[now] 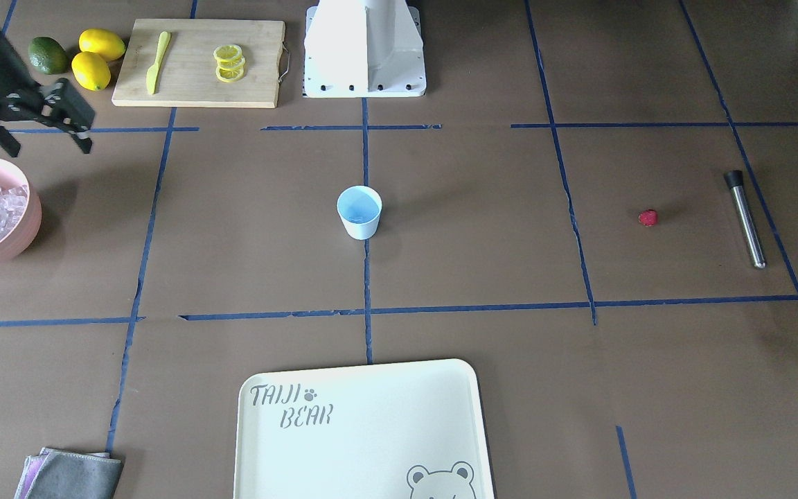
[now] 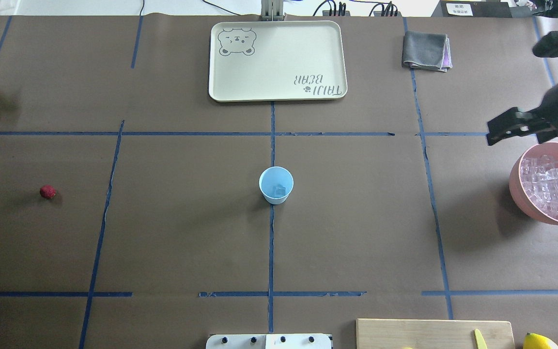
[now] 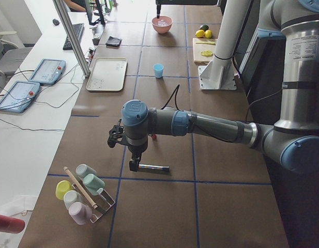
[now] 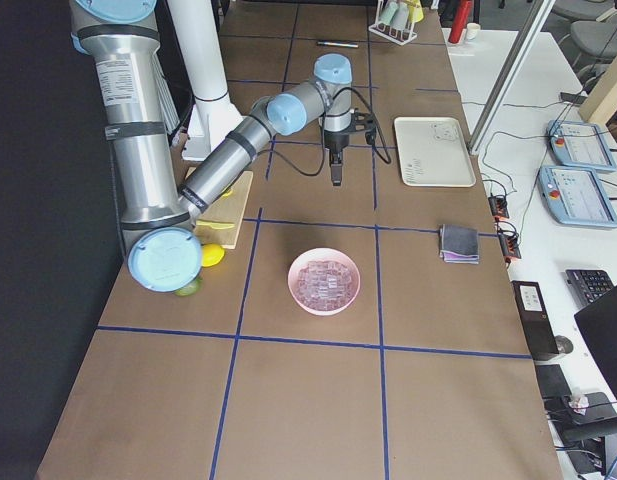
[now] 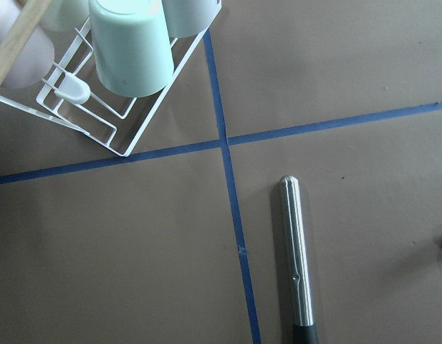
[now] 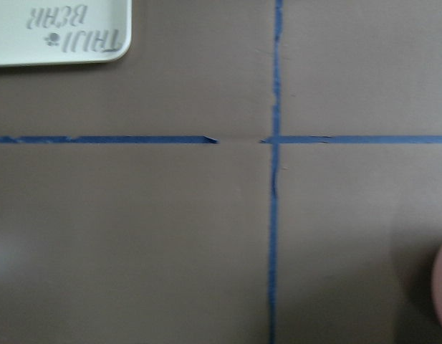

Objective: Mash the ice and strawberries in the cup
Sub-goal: 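Move the right gripper back over the bowl of ice cubes, then lower the right gripper into the bowl and grasp another ice cube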

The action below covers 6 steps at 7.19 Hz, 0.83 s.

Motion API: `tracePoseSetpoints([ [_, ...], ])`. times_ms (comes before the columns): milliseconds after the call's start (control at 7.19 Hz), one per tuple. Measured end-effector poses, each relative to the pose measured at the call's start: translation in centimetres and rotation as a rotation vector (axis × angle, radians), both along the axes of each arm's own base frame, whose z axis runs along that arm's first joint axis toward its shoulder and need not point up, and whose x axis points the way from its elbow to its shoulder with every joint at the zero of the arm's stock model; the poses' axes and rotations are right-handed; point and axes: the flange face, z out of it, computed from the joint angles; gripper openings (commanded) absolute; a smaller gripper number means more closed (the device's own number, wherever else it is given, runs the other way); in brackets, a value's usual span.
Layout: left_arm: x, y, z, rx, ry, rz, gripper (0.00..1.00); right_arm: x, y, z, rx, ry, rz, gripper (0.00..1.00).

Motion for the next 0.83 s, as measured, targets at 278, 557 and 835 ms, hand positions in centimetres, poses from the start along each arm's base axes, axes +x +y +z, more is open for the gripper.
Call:
tracePoseSetpoints([
  [278,0.0,0.1,-0.5,0.002,0.0,-0.007,1.0,4.5,1.1,10.2,-0.004,0.012,-0.019,0.98],
  [557,0.1,0.1,-0.6,0.003,0.0,-0.008,1.0,5.4,1.4,18.5,-0.007,0.009,-0.021,0.68],
  [835,0.1,0.1,-0.6,0.002,0.0,-0.008,1.0,5.0,0.6,21.8,-0.027,0.018,-0.023,0.61],
])
